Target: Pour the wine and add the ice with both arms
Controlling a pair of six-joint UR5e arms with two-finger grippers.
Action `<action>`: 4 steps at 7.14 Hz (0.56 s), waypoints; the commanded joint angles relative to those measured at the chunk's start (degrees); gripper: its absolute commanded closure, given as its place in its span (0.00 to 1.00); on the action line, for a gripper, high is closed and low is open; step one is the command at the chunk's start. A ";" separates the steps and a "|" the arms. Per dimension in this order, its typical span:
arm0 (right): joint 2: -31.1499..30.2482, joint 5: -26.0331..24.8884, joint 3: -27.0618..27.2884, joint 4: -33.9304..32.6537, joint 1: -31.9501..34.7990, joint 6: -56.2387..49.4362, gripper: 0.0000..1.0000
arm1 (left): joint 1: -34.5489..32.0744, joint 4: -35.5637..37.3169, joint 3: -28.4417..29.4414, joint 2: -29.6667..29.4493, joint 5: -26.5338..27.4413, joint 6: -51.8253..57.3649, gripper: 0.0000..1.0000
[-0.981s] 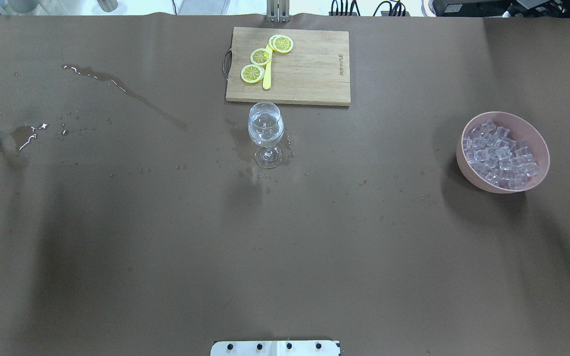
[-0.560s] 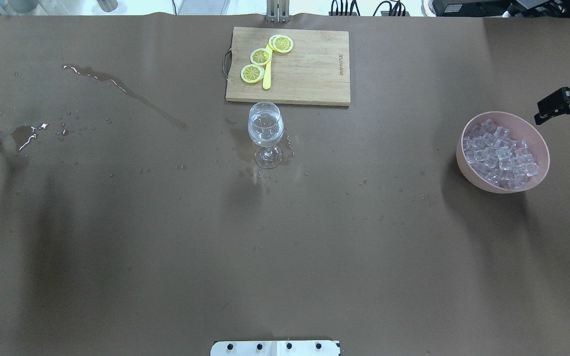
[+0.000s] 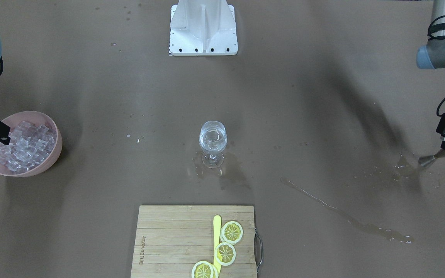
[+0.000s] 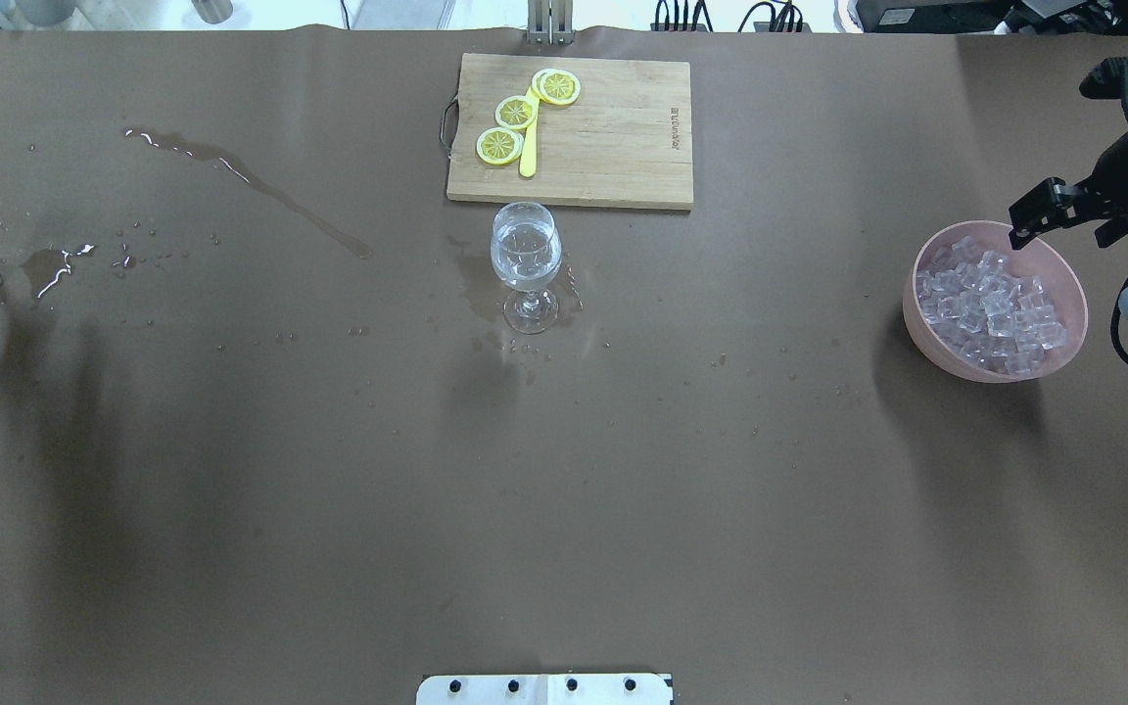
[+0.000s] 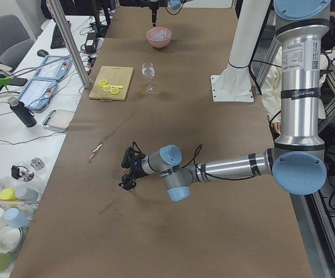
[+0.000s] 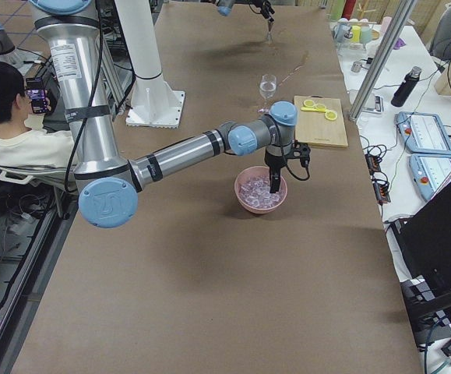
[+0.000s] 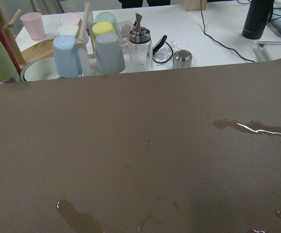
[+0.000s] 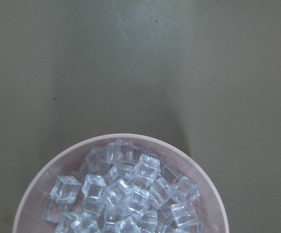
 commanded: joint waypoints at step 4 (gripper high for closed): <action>-0.86 -3.18 -1.95 6.32 -4.96 5.62 0.02 | 5.54 -6.51 6.07 -0.40 7.98 -0.04 0.02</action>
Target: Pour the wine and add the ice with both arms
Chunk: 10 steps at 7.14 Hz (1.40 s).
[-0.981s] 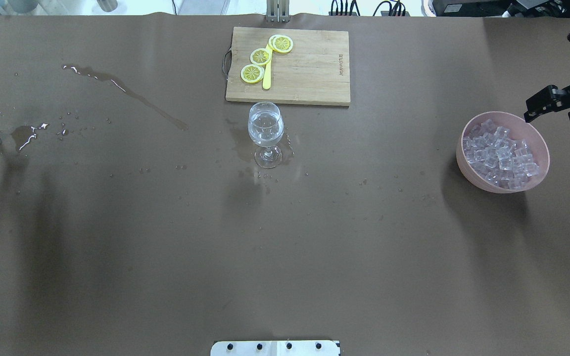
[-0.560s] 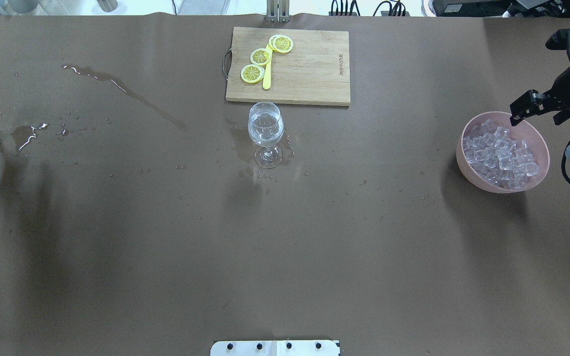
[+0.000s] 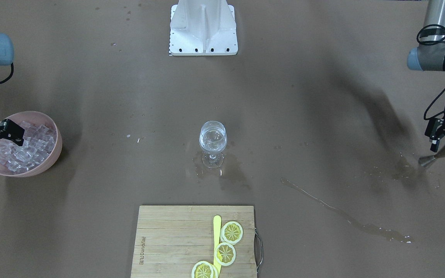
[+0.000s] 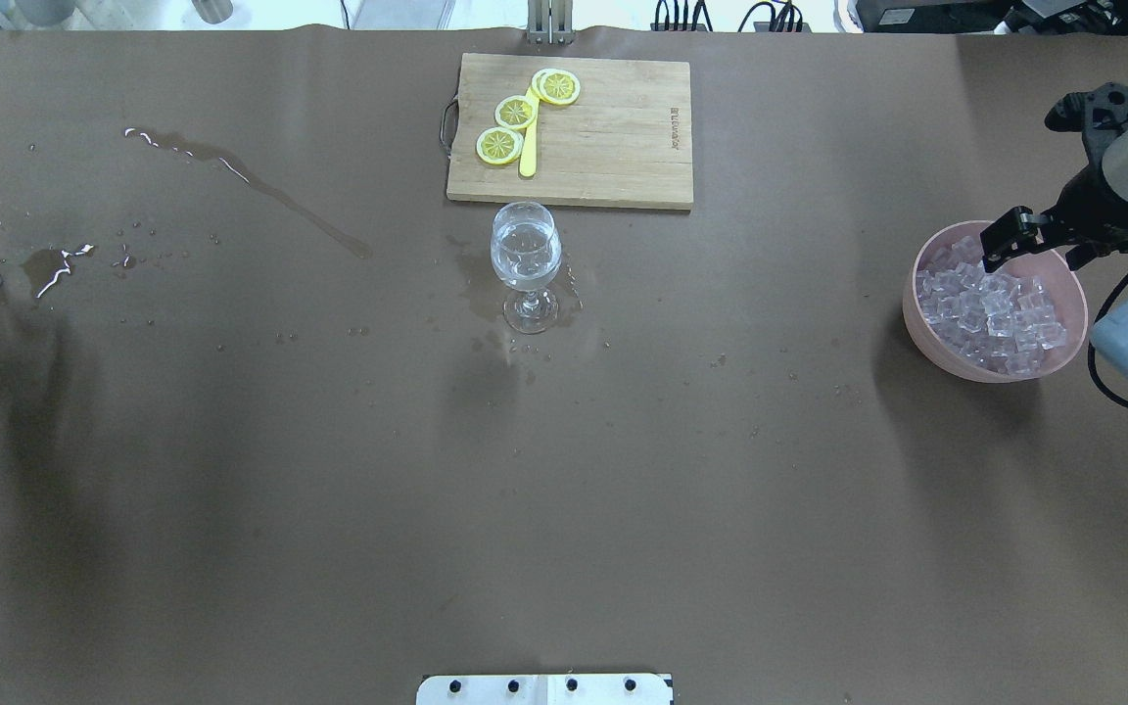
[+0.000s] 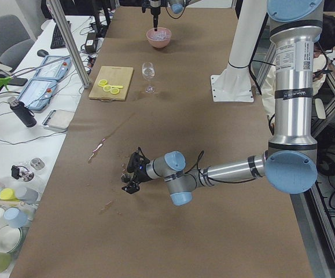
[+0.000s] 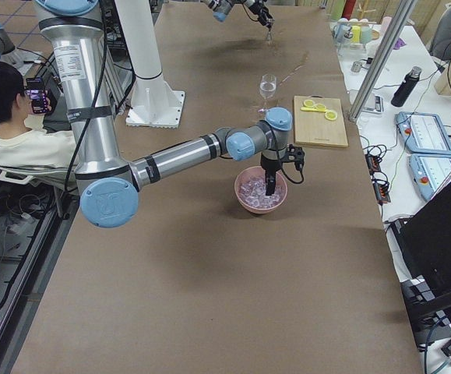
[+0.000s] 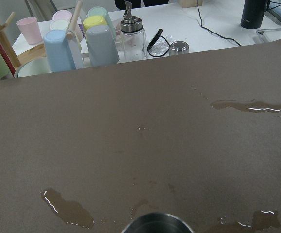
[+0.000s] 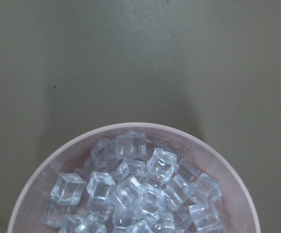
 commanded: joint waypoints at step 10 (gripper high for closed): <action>-0.98 -1.35 -2.35 6.70 -4.07 3.23 0.17 | 10.01 -15.02 13.86 -5.06 15.38 0.42 0.08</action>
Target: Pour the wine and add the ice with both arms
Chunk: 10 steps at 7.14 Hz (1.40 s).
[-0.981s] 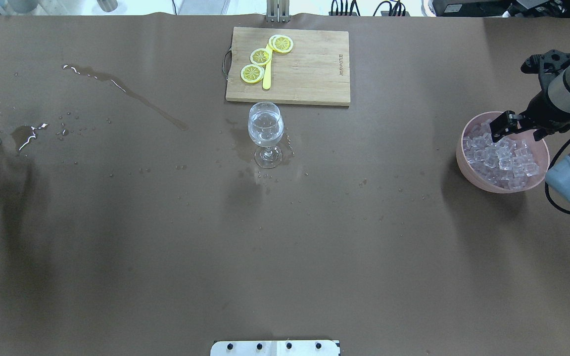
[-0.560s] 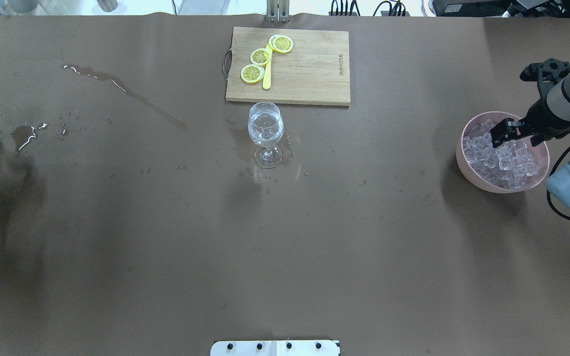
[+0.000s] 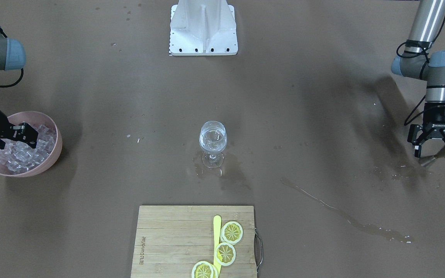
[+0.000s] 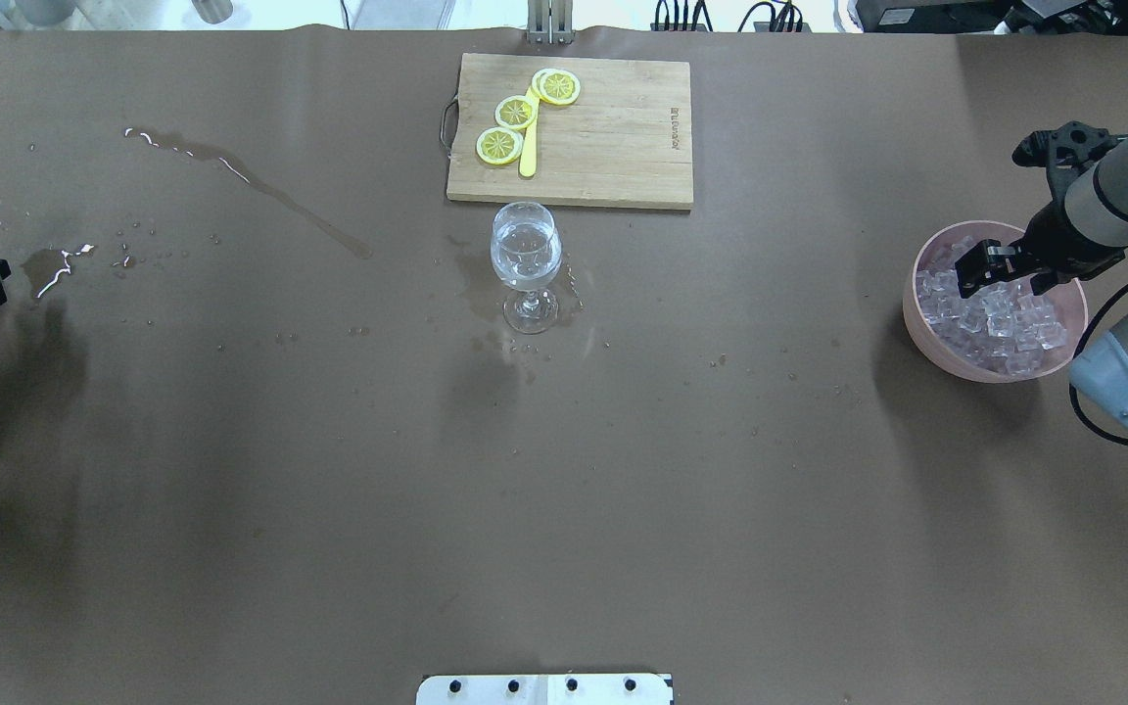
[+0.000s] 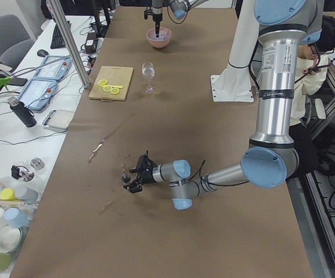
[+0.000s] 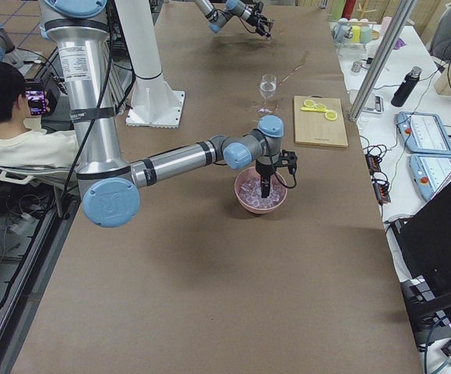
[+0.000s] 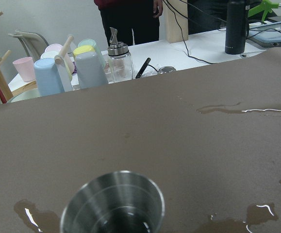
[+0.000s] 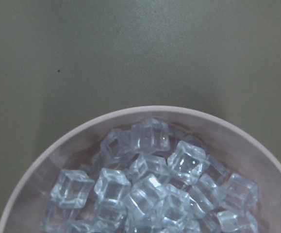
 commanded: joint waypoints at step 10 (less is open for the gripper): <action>-1.57 0.41 1.62 -0.08 -0.25 0.04 0.37 | 0.21 -5.66 3.52 0.61 -1.21 -2.23 0.37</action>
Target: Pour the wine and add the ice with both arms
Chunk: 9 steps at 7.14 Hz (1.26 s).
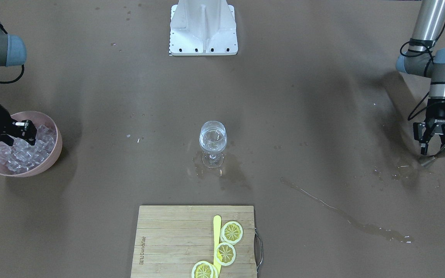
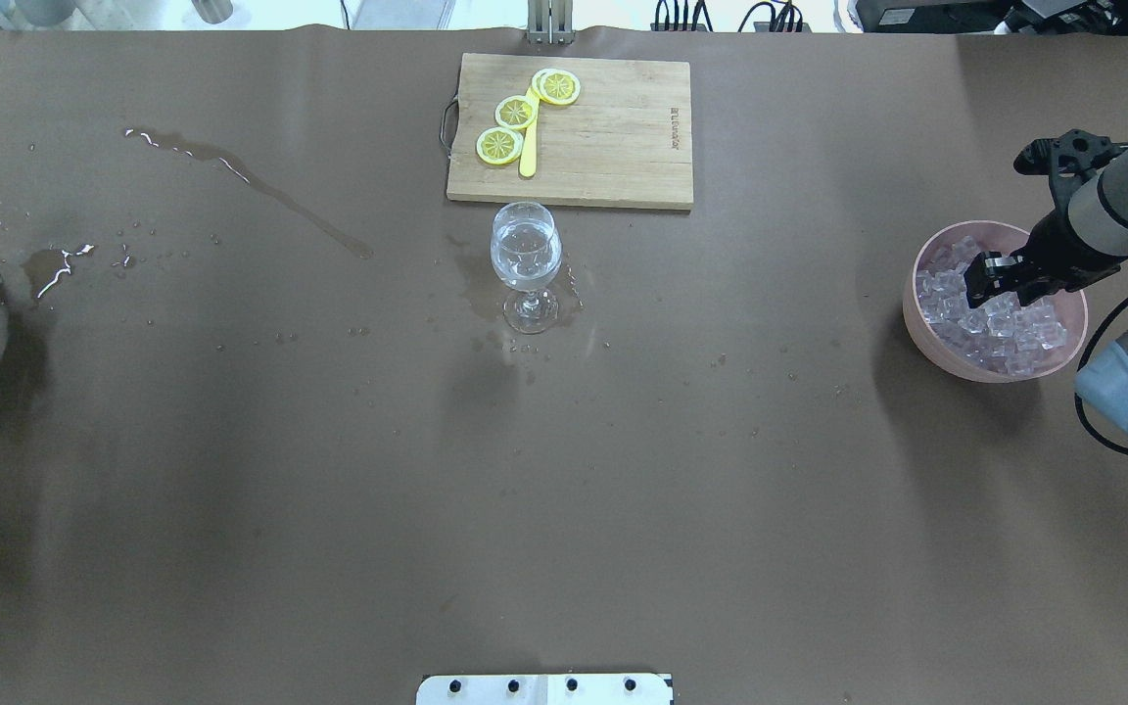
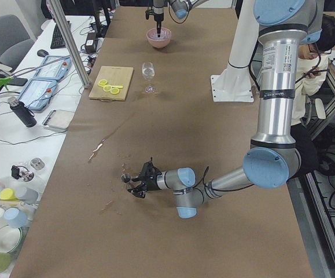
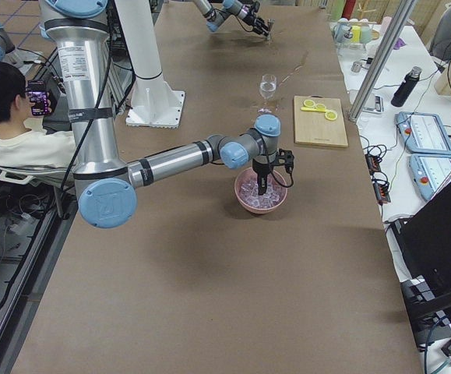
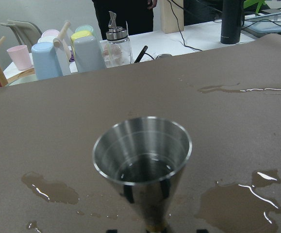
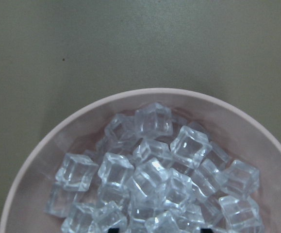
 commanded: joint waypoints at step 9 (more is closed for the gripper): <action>0.39 -0.03 -1.63 -0.14 -0.28 0.00 0.72 | -0.26 -0.14 0.06 -1.00 0.50 -0.55 0.41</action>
